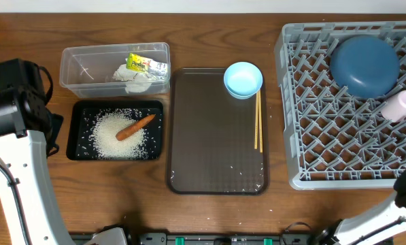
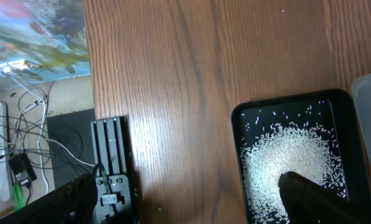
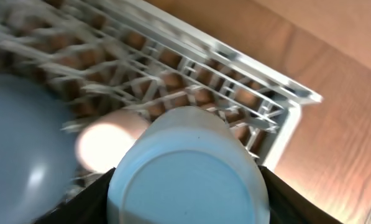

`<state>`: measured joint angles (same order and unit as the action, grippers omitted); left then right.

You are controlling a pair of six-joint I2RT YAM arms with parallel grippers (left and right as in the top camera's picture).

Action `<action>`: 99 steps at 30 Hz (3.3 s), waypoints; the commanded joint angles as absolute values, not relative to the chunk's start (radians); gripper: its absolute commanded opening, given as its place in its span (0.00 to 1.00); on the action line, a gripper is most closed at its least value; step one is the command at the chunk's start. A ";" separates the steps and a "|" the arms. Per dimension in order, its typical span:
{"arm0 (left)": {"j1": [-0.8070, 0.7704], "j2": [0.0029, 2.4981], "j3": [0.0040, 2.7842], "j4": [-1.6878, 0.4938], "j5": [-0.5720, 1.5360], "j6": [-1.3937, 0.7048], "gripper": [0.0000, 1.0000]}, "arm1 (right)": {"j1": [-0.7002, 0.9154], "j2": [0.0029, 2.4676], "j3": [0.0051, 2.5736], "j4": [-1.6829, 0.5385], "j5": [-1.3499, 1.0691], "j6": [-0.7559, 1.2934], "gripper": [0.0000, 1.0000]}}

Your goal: Sort waste into correct bins and load items into the dishwasher rack

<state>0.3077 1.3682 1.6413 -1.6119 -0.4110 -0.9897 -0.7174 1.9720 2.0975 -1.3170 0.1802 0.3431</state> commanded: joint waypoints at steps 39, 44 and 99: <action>0.314 1.368 1.640 -1.689 -0.435 -0.984 0.95 | -0.356 1.554 1.905 -1.009 -0.319 0.290 0.76; 0.314 1.368 1.640 -1.689 -0.435 -0.984 0.95 | -0.038 1.589 1.898 -1.009 -0.057 0.203 0.76; 0.314 1.368 1.640 -1.689 -0.435 -0.984 0.96 | 0.523 2.294 1.917 -0.831 0.045 0.315 0.02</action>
<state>0.3077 1.3682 1.6413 -1.6119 -0.4114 -0.9901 0.5194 2.3474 1.8973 -0.8268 0.0486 0.2958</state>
